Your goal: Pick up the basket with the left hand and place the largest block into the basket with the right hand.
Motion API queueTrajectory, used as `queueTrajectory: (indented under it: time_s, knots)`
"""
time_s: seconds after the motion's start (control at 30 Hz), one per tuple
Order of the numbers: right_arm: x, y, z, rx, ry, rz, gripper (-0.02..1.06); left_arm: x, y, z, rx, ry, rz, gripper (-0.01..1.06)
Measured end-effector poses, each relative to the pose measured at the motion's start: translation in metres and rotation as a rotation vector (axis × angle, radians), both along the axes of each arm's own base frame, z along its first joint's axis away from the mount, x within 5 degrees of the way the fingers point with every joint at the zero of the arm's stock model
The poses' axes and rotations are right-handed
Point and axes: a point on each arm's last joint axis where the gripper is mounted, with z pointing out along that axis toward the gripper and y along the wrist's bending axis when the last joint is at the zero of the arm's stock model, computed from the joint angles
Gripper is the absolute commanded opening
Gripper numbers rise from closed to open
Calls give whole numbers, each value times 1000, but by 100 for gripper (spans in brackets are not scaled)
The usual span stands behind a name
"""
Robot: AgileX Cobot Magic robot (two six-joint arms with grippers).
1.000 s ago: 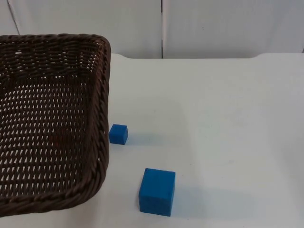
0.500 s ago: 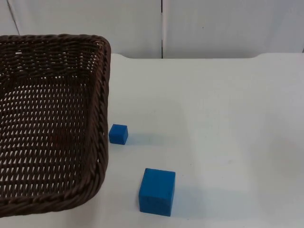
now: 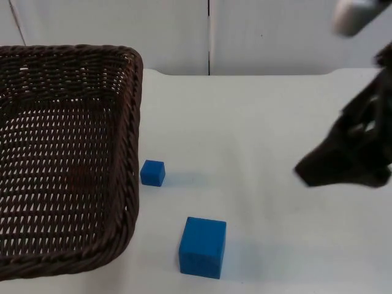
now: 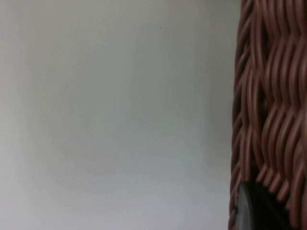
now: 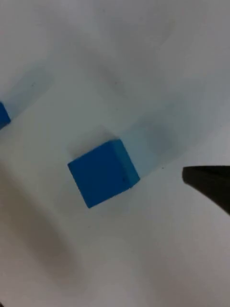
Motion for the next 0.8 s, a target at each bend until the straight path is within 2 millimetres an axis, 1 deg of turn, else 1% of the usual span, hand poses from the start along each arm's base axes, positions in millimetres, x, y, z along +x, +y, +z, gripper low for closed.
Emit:
queueTrajectory:
  time_s: [0.07,0.1,0.13,0.17,0.2,0.3,0.33,0.47,0.5,0.6,0.63,0.77,0.8]
  knots:
    - [6,17,-10,-29,-2,67,105,0,0,0,0,0,0,0]
    - [9,26,-17,-44,4,97,105,0,0,0,0,0,0,0]
    - [13,39,-27,-66,6,144,105,0,0,0,0,0,0,0]
    - [13,39,-27,-66,6,144,105,0,0,0,0,0,0,0]
    - [16,46,-31,-76,1,170,105,0,0,0,2,0,-1,0]
    - [19,67,-53,-117,-23,268,105,0,1,-1,17,1,-6,0]
    - [19,67,-53,-117,-23,268,105,0,1,-1,17,1,-6,0]
    - [19,85,-85,-169,-73,374,105,0,2,-1,28,0,-9,0]
    - [19,85,-85,-169,-73,374,105,0,2,-1,28,0,-9,0]
    - [23,92,-107,-195,-94,401,105,0,2,-1,30,-1,-9,0]
    - [23,92,-107,-195,-94,401,105,0,2,-1,30,-1,-9,0]
    - [26,93,-131,-225,-77,410,105,0,2,-1,31,-3,-8,0]
    - [26,93,-131,-225,-77,410,105,0,2,-1,31,-3,-8,0]
